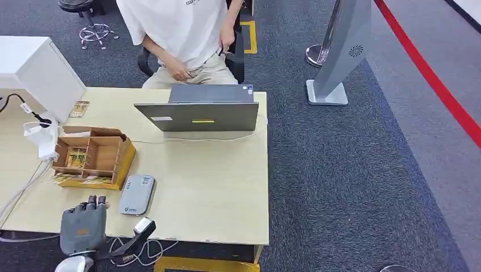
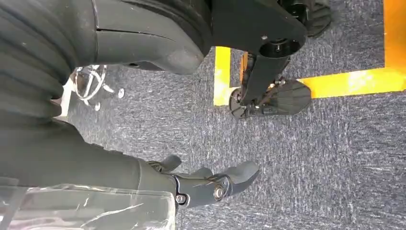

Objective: Pass the card to the sensor for recognition and then transmit it.

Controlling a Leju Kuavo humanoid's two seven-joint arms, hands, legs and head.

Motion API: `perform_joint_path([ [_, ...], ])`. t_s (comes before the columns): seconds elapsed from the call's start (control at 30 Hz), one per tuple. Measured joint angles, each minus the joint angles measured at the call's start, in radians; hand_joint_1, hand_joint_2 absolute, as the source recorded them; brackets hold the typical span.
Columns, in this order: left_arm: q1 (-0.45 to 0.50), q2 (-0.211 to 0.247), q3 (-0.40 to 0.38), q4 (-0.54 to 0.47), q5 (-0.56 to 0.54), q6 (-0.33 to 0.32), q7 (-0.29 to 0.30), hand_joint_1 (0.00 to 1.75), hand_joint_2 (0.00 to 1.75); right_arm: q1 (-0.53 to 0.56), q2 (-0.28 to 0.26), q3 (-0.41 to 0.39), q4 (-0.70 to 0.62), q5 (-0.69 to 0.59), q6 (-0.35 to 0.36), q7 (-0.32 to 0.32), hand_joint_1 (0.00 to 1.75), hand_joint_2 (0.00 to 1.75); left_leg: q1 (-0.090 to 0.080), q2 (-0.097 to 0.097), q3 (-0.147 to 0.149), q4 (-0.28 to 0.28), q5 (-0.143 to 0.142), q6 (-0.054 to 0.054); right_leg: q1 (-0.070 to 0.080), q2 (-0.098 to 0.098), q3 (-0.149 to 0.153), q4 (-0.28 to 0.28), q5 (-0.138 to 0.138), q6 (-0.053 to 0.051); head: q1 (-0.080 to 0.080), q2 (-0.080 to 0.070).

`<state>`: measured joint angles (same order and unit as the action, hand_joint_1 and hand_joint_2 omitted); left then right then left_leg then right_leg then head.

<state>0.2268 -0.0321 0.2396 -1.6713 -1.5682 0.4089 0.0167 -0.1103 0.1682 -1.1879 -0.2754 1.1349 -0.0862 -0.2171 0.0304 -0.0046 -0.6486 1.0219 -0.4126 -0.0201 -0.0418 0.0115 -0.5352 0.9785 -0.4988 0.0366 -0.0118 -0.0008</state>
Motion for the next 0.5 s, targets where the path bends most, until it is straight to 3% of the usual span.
perform_joint_path([
  [0.17,-0.021,0.019,-0.012,0.035,0.000,0.001,0.078,1.75,1.75,0.000,0.000,0.009,0.000,0.009,0.006,-0.003,0.00,1.75,0.000,0.000,0.000,0.000,0.000,0.000,0.000,0.000,0.000,0.000,0.000,0.000,0.000,0.000],
  [0.3,-0.033,0.035,-0.028,0.054,-0.001,0.000,0.100,1.75,1.75,0.000,0.000,0.014,0.000,0.010,0.008,-0.004,0.00,1.75,0.000,0.000,0.000,0.000,0.000,0.000,0.000,0.000,0.000,0.000,0.000,0.000,0.000,0.000],
  [0.5,-0.074,0.099,-0.146,0.083,-0.001,-0.004,0.211,1.75,1.75,-0.001,0.000,0.021,0.000,0.029,0.015,-0.004,0.00,1.75,0.000,0.000,0.001,0.000,0.000,0.000,0.000,0.000,0.000,0.000,0.000,0.000,0.000,0.000],
])
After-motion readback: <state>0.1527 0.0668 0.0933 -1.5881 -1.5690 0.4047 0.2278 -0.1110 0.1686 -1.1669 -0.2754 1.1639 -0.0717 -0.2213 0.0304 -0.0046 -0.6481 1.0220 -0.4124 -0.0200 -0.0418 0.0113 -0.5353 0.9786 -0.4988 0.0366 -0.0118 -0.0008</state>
